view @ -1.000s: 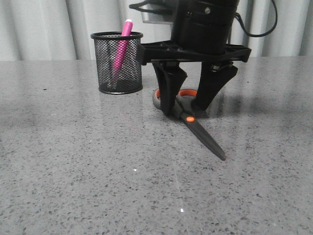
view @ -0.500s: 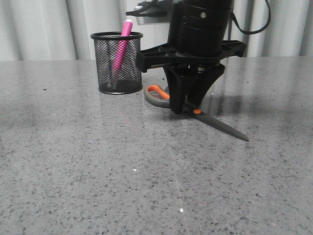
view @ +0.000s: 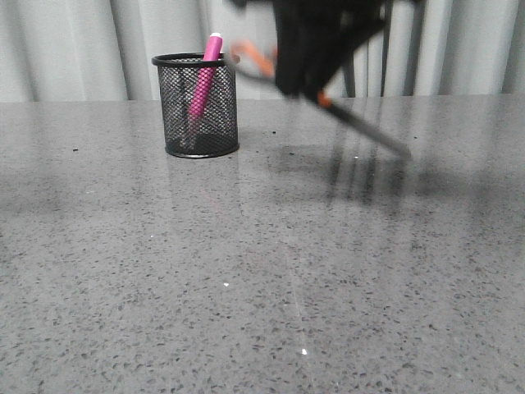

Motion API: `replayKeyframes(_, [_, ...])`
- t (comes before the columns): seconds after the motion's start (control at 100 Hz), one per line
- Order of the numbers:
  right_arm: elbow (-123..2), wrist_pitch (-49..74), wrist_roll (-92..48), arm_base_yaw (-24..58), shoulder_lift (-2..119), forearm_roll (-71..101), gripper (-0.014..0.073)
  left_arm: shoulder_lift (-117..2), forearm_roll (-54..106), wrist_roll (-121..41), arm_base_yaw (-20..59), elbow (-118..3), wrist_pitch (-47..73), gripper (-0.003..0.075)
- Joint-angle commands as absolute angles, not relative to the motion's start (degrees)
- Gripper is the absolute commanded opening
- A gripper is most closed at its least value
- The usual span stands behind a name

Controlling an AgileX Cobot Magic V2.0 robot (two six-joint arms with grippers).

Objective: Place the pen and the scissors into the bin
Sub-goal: 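Close the right gripper on the scissors handles and lift, then carry the scissors over the mesh holder and release them blades down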

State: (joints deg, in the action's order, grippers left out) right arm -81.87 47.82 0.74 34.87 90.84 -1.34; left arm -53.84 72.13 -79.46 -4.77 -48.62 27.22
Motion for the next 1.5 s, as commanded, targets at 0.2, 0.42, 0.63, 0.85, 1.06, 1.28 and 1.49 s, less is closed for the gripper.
replayKeyframes(0.2, [-72.8,6.4,0.0,34.8,80.0,0.0,-0.0071,-53.0,74.8,-79.5,-4.9,-50.1,25.8,-0.0019])
replayKeyframes(0.42, [-72.8,-19.5,0.0,34.8,87.5,0.0,-0.0071,-53.0,74.8,-79.5,-4.9,-50.1,26.0,-0.0019])
replayKeyframes(0.63, [-73.4,-38.3,0.0,34.8,96.7,0.0,-0.0071,-53.0,74.8,-79.5,-4.9,-50.1,26.2,-0.0019])
replayKeyframes(0.85, [-73.4,-38.0,0.0,34.5,101.4,0.0,-0.0071,-53.0,74.8,-79.5,-4.9,-50.1,26.2,-0.0019])
replayKeyframes(1.06, [-73.3,-35.5,0.0,34.1,104.0,0.0,-0.0071,-53.0,74.8,-79.5,-4.9,-50.1,26.2,-0.002])
replayKeyframes(1.28, [-71.1,-34.0,0.0,34.1,104.1,0.0,-0.0071,-53.0,74.8,-79.5,-4.9,-50.1,26.2,-0.0019])
replayKeyframes(1.49, [-70.6,-32.3,0.0,34.1,104.1,-0.3,-0.0067,-53.0,74.8,-79.5,-4.9,-50.1,26.2,-0.0019])
